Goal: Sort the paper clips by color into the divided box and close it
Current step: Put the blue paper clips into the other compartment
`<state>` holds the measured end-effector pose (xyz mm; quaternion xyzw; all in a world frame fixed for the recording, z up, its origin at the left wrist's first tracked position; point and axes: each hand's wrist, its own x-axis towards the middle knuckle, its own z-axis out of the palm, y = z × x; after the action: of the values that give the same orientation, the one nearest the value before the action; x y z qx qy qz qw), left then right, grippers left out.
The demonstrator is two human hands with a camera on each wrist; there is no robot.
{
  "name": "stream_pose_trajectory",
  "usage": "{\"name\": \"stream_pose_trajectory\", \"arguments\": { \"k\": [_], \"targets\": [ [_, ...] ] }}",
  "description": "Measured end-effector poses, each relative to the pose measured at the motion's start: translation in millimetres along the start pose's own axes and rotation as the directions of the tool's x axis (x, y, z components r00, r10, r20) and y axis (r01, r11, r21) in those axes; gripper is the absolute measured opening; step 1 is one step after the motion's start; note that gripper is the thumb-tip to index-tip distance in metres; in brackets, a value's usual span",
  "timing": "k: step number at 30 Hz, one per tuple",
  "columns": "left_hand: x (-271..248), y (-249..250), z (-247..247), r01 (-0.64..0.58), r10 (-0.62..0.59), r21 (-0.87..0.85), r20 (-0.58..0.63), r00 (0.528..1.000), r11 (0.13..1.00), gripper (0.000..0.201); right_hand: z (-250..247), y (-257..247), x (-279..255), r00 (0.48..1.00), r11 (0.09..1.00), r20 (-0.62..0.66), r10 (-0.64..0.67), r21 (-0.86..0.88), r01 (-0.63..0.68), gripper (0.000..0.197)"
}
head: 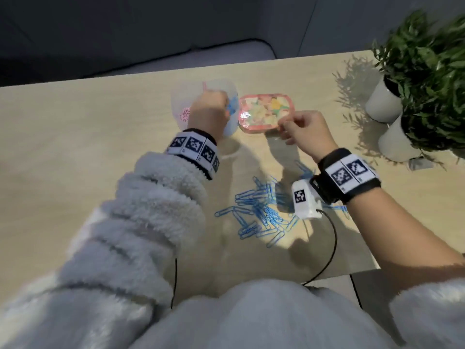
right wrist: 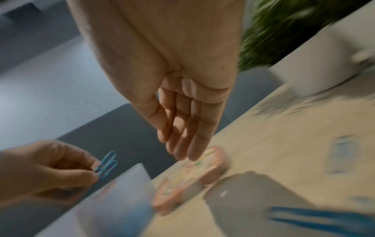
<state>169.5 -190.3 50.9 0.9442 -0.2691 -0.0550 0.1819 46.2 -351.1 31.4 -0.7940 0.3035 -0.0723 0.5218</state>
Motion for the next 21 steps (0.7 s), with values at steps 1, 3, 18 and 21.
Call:
{"name": "stream_pose_trajectory", "arguments": {
  "k": [1,3,18,21],
  "targets": [
    [12.2,2.3,0.2,0.019,-0.023,0.072,0.048,0.999,0.997,0.025,-12.3,16.3,-9.5,1.0,0.999,-0.009,0.021,-0.036,-0.021,0.016],
    [28.2,7.4,3.1,0.017,-0.039,0.182,0.119,0.992,0.983,0.023,-37.0,48.9,-26.0,0.996,0.991,-0.06,0.066,-0.109,-0.072,0.022],
    [-18.5,-11.6,9.6,-0.22,0.22,-0.026,-0.004,0.975,0.975,0.027,-24.2,117.2,-99.7,0.982,0.882,-0.136,0.134,-0.435,-0.18,0.023],
    [-63.8,-11.2,26.4,-0.288,0.291,-0.054,0.047,0.956,0.956,0.021,-6.9,105.8,-99.7,0.993,0.934,-0.059,0.104,-0.338,-0.118,0.025]
  ]
}}
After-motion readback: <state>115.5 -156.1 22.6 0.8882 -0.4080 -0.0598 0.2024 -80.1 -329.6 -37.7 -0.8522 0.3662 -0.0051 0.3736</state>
